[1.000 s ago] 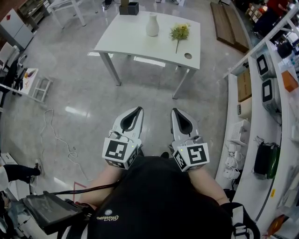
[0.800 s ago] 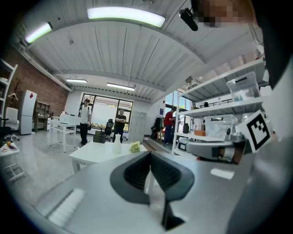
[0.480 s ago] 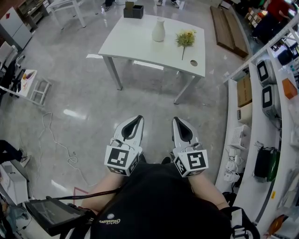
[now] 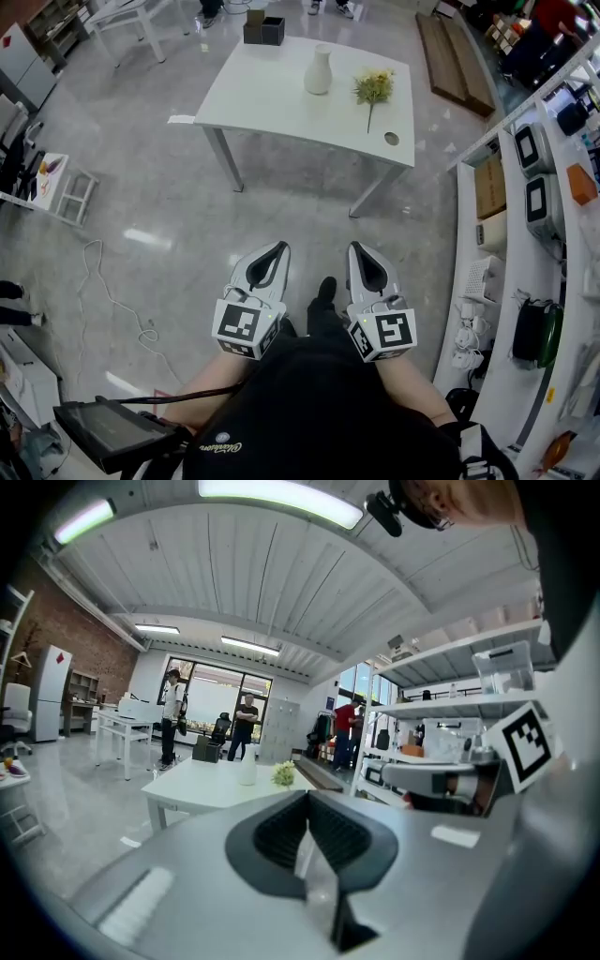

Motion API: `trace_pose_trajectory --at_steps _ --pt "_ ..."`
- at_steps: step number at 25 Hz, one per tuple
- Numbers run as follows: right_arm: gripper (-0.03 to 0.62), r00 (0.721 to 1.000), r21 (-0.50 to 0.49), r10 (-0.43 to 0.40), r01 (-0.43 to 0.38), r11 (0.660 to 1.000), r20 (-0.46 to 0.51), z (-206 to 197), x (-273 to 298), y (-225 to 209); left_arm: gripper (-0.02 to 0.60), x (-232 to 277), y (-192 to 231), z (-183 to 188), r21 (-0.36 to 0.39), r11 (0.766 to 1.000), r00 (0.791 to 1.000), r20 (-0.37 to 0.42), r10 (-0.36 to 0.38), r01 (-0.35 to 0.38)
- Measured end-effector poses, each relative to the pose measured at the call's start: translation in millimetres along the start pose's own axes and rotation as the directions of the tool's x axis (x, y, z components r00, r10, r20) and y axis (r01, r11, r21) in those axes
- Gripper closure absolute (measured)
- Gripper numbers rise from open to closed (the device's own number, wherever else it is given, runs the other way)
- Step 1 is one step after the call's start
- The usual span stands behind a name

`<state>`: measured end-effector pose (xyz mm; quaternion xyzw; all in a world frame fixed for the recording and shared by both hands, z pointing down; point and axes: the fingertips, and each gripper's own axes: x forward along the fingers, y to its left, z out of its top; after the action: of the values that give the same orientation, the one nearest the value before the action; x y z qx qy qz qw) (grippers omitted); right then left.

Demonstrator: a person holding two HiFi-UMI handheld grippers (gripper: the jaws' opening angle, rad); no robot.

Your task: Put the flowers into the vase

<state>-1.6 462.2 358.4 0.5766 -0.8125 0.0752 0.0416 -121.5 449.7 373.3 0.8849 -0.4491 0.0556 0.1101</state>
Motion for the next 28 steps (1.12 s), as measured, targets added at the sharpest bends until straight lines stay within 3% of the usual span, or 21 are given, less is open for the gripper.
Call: trace_pose_trajectory --at_steps 7,14,20,28 --pt "0.594 1.000 0.006 0.015 -0.015 1.000 0.019 7.6 62.1 -46.2 0.574 68.9 19.5 8.6 0.011 1.000 1.000 -0.010 0.013 -0.013" --pt "0.594 0.996 -0.008 0.081 -0.081 0.997 0.037 45.2 131.5 -119.0 0.574 166.0 33.2 55.1 0.020 0.997 0.997 0.026 0.073 -0.073" --pt "0.594 0.992 -0.003 0.119 -0.119 0.993 0.045 59.7 194.7 -165.8 0.574 229.1 50.9 70.2 0.015 0.994 0.994 0.021 0.112 -0.112" --pt "0.594 0.996 0.020 0.085 -0.085 0.996 0.008 54.8 293.9 -196.2 0.574 313.5 120.2 80.7 0.012 0.996 0.996 -0.001 0.091 -0.091"
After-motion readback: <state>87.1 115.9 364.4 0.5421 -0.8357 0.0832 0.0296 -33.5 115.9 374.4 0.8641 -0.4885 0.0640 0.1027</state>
